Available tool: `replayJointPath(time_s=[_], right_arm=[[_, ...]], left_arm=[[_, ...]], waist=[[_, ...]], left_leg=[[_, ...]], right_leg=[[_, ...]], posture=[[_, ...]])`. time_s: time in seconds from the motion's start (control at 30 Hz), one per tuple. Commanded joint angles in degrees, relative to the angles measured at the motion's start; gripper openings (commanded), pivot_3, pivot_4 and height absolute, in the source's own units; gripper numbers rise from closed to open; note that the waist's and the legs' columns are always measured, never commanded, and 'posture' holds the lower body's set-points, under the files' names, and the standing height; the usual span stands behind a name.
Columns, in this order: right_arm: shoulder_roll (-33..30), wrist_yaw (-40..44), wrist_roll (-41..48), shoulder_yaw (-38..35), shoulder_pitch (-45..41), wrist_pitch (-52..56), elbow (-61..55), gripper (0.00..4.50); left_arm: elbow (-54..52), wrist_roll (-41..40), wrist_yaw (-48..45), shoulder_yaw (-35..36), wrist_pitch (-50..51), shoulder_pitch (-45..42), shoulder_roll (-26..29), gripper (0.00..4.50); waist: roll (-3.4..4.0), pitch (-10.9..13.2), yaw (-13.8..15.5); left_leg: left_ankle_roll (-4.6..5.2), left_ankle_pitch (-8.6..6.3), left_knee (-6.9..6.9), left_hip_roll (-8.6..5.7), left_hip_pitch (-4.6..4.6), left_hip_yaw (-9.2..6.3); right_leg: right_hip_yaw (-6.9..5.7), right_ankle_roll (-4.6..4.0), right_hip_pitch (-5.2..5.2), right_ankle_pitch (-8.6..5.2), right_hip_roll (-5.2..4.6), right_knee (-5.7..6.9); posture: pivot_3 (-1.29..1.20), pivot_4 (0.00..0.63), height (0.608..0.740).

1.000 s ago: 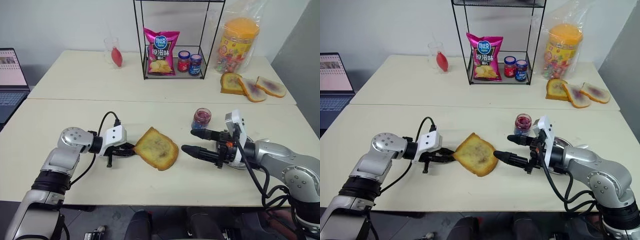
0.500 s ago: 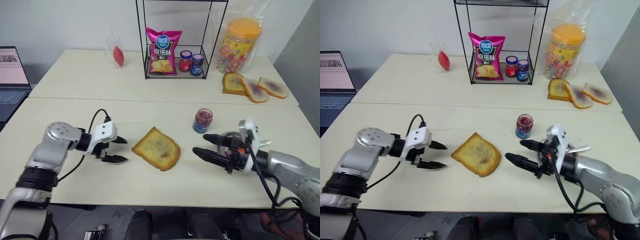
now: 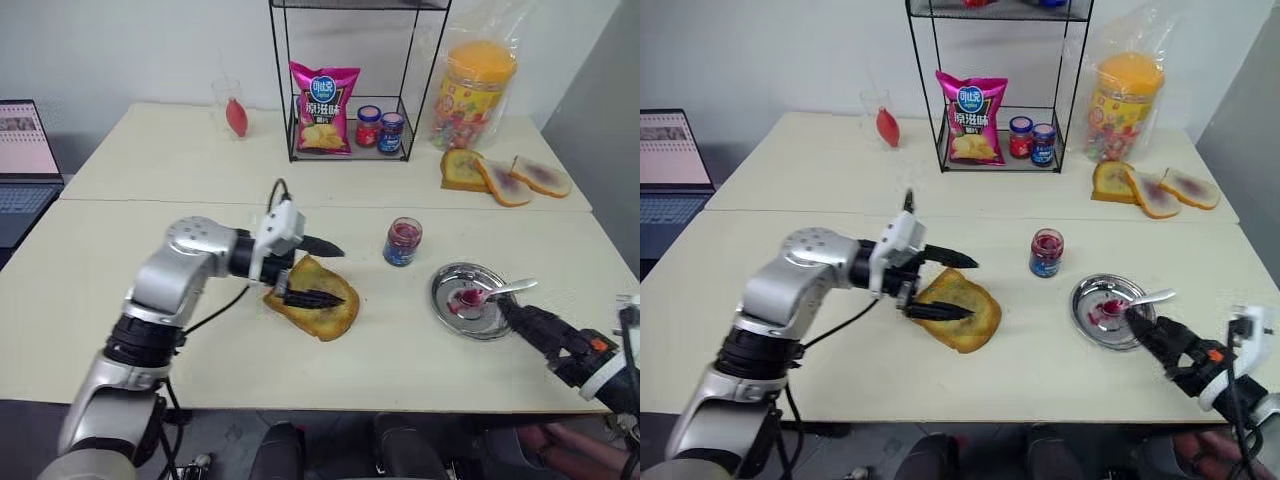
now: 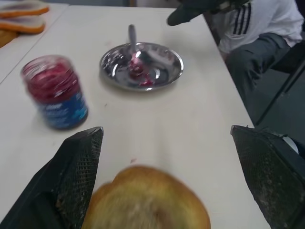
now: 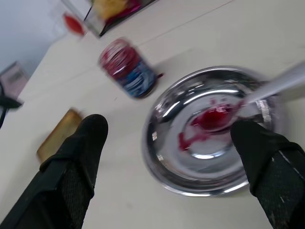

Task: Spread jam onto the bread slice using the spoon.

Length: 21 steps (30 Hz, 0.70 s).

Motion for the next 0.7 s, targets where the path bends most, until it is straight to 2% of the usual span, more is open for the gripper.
replayJointPath(time_s=[0.03,0.2,0.4,0.7], right_arm=[[1.9,-3.0,2.3,0.4,-3.5,-3.1,4.7,4.5],[3.7,-3.1,1.7,3.4,-12.9,-3.9,17.4,4.5],[2.6,0.7,-2.6,5.2,-22.6,-3.7,32.2,4.5],[3.6,4.3,-6.2,6.2,-28.4,-3.5,39.5,4.5]], left_arm=[[-0.6,1.6,2.7,-1.8,-2.5,-0.2,-2.2,4.44],[-1.1,1.3,5.7,-2.8,-1.7,-0.1,-5.4,4.44],[-1.7,1.8,8.3,-3.2,-1.1,0.5,-6.6,4.44],[-3.2,1.3,10.2,-2.9,0.1,1.3,-5.9,4.44]], waist=[[0.05,0.0,-0.2],[0.21,-0.1,-0.4],[0.27,-0.1,-0.2],[0.29,-0.1,-0.3]], left_leg=[[0.0,0.0,0.03,0.01,0.01,0.01],[0.02,0.01,0.04,0.0,0.0,0.21],[0.02,0.01,-0.04,-0.02,-0.04,0.3],[0.03,0.01,-0.05,-0.01,-0.05,0.31]], right_leg=[[0.01,-0.04,0.0,0.01,0.02,0.01],[0.17,0.0,-0.03,0.06,0.01,-0.02],[0.22,0.03,-0.08,0.04,0.0,-0.07],[0.23,0.04,-0.11,0.01,0.01,-0.07]], posture=[[0.0,0.15,0.74],[0.0,0.15,0.74],[0.0,0.15,0.74],[0.0,0.15,0.74]])
